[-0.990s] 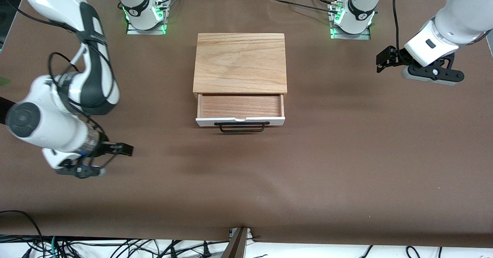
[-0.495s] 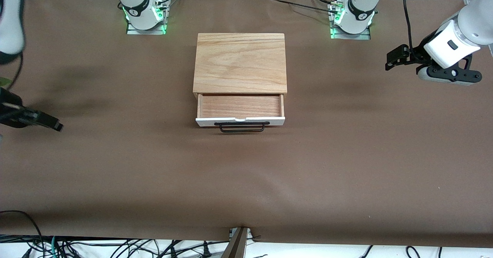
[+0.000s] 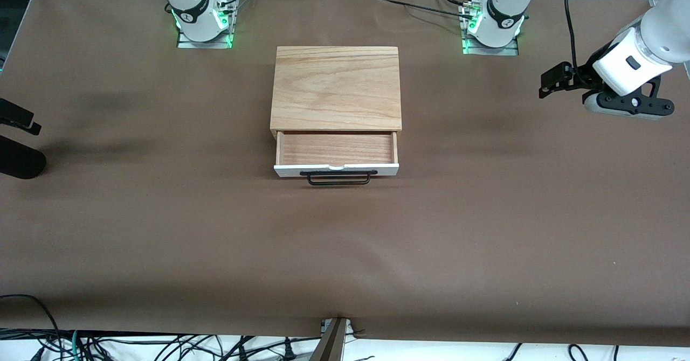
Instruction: Pull top drawer with both arms simultaneously
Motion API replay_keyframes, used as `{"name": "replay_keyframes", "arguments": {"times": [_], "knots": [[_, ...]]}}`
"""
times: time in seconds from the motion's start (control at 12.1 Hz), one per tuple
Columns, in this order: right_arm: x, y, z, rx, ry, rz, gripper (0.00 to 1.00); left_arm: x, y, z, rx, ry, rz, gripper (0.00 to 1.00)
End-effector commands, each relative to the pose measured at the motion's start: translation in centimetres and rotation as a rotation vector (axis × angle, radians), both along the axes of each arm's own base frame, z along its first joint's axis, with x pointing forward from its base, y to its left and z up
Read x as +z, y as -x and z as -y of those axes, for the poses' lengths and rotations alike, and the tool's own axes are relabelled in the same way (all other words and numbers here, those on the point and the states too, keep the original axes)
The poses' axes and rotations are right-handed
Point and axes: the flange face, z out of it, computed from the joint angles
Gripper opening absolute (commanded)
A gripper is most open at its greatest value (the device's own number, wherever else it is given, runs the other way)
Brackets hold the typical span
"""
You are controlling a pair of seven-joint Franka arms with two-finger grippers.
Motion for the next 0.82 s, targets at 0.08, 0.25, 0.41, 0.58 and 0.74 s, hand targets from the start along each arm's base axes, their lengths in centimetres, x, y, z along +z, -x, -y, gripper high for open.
{"name": "replay_keyframes", "arguments": {"times": [0.08, 0.25, 0.41, 0.58, 0.74], "knots": [[-0.88, 1.45, -2.35, 0.033, 0.013, -0.037, 1.00, 0.36, -0.41, 0.07, 0.002, 0.008, -0.009, 1.00], [-1.18, 0.98, -1.50, 0.024, 0.000, -0.065, 1.00, 0.28, -0.45, 0.07, 0.004, 0.007, -0.011, 1.00], [-1.09, 0.98, -1.93, 0.030, -0.002, -0.073, 1.00, 0.28, -0.45, 0.07, 0.004, 0.007, -0.011, 1.00], [-1.00, 0.97, -2.29, 0.033, -0.002, -0.071, 1.00, 0.28, -0.45, 0.07, 0.004, 0.007, -0.011, 1.00], [-1.00, 0.97, -2.27, 0.031, 0.000, -0.071, 1.00, 0.20, -0.49, 0.09, 0.004, 0.008, -0.013, 1.00]]}}
